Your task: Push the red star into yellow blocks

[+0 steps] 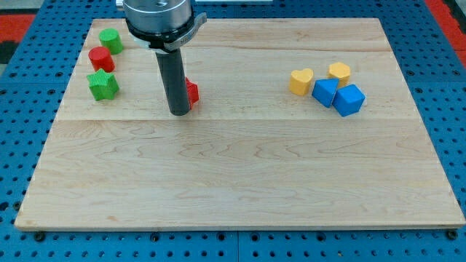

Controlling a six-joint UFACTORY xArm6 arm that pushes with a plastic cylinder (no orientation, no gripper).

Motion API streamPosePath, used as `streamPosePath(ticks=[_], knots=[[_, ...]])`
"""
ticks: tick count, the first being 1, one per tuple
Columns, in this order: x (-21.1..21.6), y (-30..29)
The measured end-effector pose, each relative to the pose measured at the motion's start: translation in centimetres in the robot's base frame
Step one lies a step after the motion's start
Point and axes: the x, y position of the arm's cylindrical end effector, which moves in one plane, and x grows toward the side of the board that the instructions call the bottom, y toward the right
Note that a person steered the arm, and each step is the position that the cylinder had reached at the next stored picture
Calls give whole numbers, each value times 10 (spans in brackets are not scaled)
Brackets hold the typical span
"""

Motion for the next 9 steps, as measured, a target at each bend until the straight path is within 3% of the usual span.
streamPosePath(ticks=[2, 3, 4, 6, 8, 9], knots=[[-23, -35], [-39, -20], [-49, 55], [-88, 79], [-89, 200], [-115, 163]])
